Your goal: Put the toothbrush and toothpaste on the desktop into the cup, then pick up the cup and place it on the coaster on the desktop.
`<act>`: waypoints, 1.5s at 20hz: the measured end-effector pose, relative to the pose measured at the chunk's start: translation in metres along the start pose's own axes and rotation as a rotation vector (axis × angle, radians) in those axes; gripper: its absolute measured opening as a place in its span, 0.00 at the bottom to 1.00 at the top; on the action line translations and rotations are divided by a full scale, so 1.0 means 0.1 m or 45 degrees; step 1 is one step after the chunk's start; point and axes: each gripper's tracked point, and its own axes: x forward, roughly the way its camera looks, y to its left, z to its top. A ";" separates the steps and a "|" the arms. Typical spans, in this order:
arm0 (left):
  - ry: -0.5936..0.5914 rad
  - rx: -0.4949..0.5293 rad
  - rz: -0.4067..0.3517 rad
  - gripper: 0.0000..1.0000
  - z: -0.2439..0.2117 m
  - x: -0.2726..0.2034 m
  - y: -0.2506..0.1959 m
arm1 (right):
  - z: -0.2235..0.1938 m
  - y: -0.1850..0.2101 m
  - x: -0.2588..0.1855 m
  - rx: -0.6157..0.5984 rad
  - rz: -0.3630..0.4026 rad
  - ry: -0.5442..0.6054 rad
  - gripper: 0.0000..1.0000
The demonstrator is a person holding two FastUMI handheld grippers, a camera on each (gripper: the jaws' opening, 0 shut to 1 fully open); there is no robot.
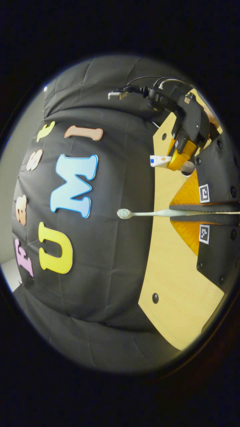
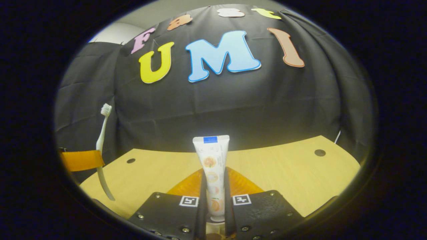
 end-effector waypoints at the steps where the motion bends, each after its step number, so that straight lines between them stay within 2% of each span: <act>1: 0.002 0.001 0.002 0.09 -0.01 0.00 0.00 | -0.01 0.00 -0.01 -0.009 -0.001 0.009 0.20; 3: 0.010 0.004 0.006 0.09 -0.03 0.00 0.00 | -0.05 0.01 -0.03 -0.019 0.000 0.034 0.27; 6: 0.015 0.001 0.007 0.09 -0.05 -0.02 -0.01 | -0.14 0.04 -0.06 -0.037 0.001 0.077 0.28; 7: 0.016 0.001 0.008 0.09 -0.06 -0.02 -0.01 | -0.17 0.03 -0.07 -0.048 -0.004 0.094 0.34; 8: 0.016 0.000 0.011 0.09 -0.06 -0.03 0.00 | -0.18 0.04 -0.07 -0.055 0.002 0.102 0.29; 9: 0.017 -0.003 0.012 0.09 -0.07 -0.03 0.01 | -0.18 0.05 -0.10 -0.064 0.000 0.108 0.36; 10: 0.019 -0.003 0.016 0.09 -0.07 -0.05 0.02 | -0.19 0.04 -0.11 -0.079 -0.004 0.124 0.37; 21: 0.031 0.009 -0.013 0.09 -0.08 -0.04 -0.07 | -0.22 -0.01 -0.22 -0.116 -0.052 0.202 0.37; 24: 0.029 0.018 -0.019 0.09 -0.07 -0.04 -0.08 | -0.25 0.07 -0.21 -0.106 -0.007 0.198 0.39; 25: 0.028 0.021 -0.020 0.09 -0.07 -0.03 -0.08 | -0.22 0.16 -0.21 -0.089 0.054 0.185 0.39; 27: 0.028 0.026 -0.025 0.09 -0.07 -0.04 -0.08 | -0.27 0.22 -0.24 -0.066 0.072 0.211 0.96; 30: 0.022 0.038 -0.031 0.09 -0.05 -0.03 -0.09 | -0.25 0.21 -0.21 -0.074 0.048 0.215 0.96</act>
